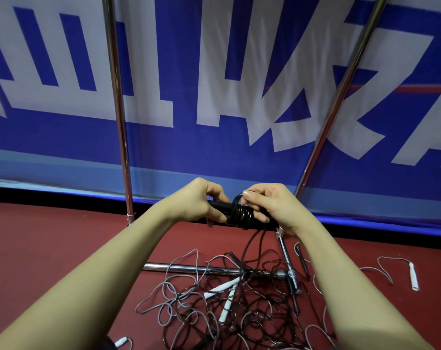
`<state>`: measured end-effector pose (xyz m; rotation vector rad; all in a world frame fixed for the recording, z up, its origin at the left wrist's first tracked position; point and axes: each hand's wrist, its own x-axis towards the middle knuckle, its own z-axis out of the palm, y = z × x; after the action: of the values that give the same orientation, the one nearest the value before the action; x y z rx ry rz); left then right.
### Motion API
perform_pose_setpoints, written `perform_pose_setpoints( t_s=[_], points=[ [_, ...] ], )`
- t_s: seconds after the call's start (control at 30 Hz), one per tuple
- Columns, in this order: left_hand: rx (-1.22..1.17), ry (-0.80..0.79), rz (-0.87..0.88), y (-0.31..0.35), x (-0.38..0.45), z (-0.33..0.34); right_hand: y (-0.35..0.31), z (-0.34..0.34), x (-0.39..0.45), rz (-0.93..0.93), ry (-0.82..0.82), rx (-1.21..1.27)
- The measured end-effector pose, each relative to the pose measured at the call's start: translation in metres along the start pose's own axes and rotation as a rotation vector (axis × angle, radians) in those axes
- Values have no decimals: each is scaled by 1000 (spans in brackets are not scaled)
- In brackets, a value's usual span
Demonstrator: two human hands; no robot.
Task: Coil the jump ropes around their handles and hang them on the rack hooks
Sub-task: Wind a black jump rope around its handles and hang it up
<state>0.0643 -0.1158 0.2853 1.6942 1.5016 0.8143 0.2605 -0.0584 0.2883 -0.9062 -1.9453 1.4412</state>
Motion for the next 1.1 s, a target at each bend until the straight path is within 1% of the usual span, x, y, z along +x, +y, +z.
perform_pose_setpoints(
  t_s=[0.07, 0.17, 0.27, 0.37, 0.47, 0.53, 0.63, 0.7, 0.77, 0.8, 0.87, 0.97, 1.1],
  points=[
    [2, -52, 1, 1, -2, -3, -2, 1, -1, 10, 18, -92],
    [-45, -114, 15, 3, -7, -7, -6, 3, -2, -2, 95, -121],
    [-176, -175, 62, 6, -11, -10, -8, 3, -2, -19, 167, -54],
    [-320, -173, 123, 10, -11, -12, -11, 5, -4, -53, 167, 69],
    [-453, -143, 177, 15, -12, -11, -12, 10, -1, -14, 178, 216],
    [-546, -91, 195, 17, -10, -9, -11, 14, 1, 28, 206, 272],
    [-684, 66, 194, 19, -4, -5, -5, 16, 2, 2, 140, 312],
    [-723, 191, 155, 20, -1, 0, -3, 16, 2, 28, 80, 317],
    [-704, 300, 112, 20, 2, 3, -1, 17, 3, 47, 27, 272],
    [-684, 330, 95, 19, 3, 4, 0, 17, 4, 49, 12, 236],
    [-634, 327, 73, 18, 3, 2, 2, 16, 4, 48, 5, 179],
    [-491, 315, 67, 16, 4, 1, 2, 16, 2, 42, 6, 134],
    [-309, 399, 71, 11, 8, 7, 1, 19, 0, 16, -69, 92]
  ],
)
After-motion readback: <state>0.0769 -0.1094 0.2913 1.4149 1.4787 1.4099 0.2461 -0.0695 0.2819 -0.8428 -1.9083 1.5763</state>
